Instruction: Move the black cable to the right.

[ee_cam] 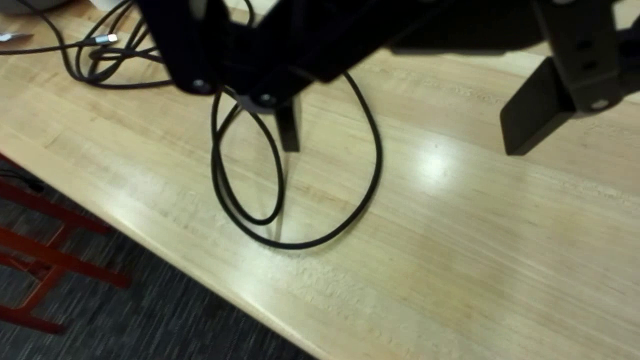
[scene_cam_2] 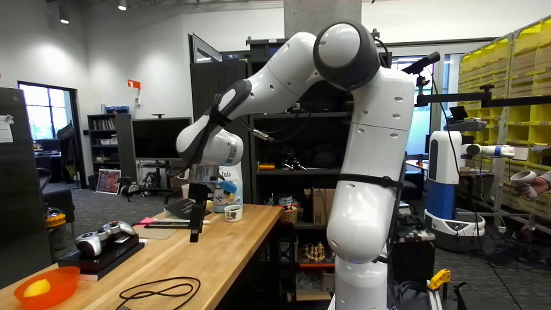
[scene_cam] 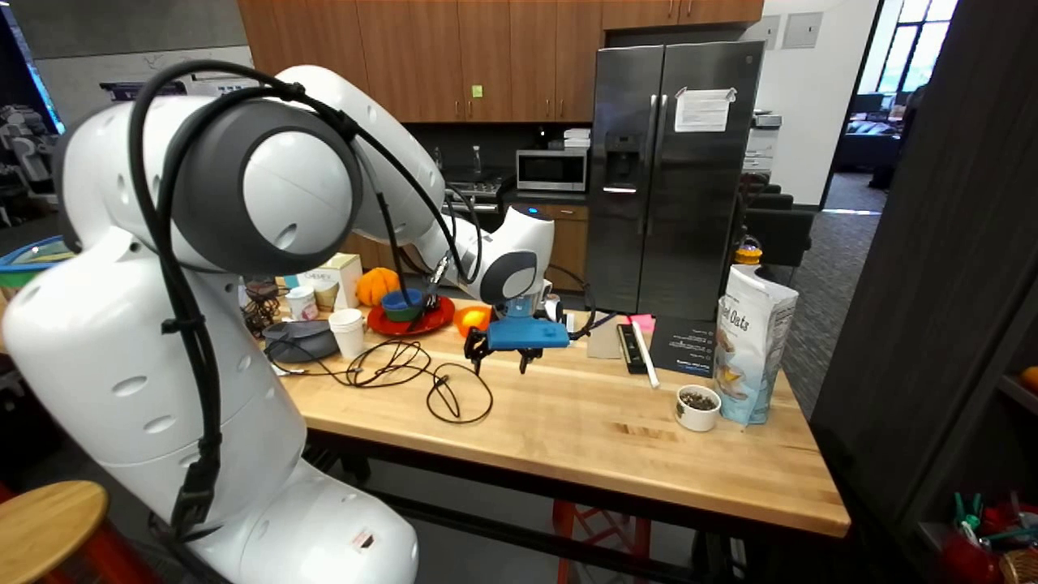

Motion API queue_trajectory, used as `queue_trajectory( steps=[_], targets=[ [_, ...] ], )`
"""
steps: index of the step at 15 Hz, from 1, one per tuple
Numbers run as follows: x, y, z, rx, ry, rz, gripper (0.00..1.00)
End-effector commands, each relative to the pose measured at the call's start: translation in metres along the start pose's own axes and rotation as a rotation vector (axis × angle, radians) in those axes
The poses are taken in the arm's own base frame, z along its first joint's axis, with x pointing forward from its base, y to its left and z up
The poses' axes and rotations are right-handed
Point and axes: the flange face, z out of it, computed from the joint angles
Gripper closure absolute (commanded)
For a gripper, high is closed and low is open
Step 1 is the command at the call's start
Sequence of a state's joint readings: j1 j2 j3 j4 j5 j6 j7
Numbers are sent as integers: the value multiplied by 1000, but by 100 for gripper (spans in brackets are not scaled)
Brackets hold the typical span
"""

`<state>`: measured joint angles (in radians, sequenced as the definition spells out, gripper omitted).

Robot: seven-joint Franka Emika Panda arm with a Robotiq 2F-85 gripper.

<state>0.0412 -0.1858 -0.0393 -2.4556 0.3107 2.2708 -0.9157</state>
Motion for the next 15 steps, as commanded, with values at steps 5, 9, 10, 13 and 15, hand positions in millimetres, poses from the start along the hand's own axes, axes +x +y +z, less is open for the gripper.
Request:
queue_trajectory(
  steps=[5,9,10,13,15],
  targets=[
    [-12,15,12,9,92,61,0],
    [-16,22,25,-2,97,84,0],
    [-15,23,29,-3,112,95,0],
    [-8,21,42,55,131,127,0],
    [-5,19,51,76,130,157,0]
  ],
)
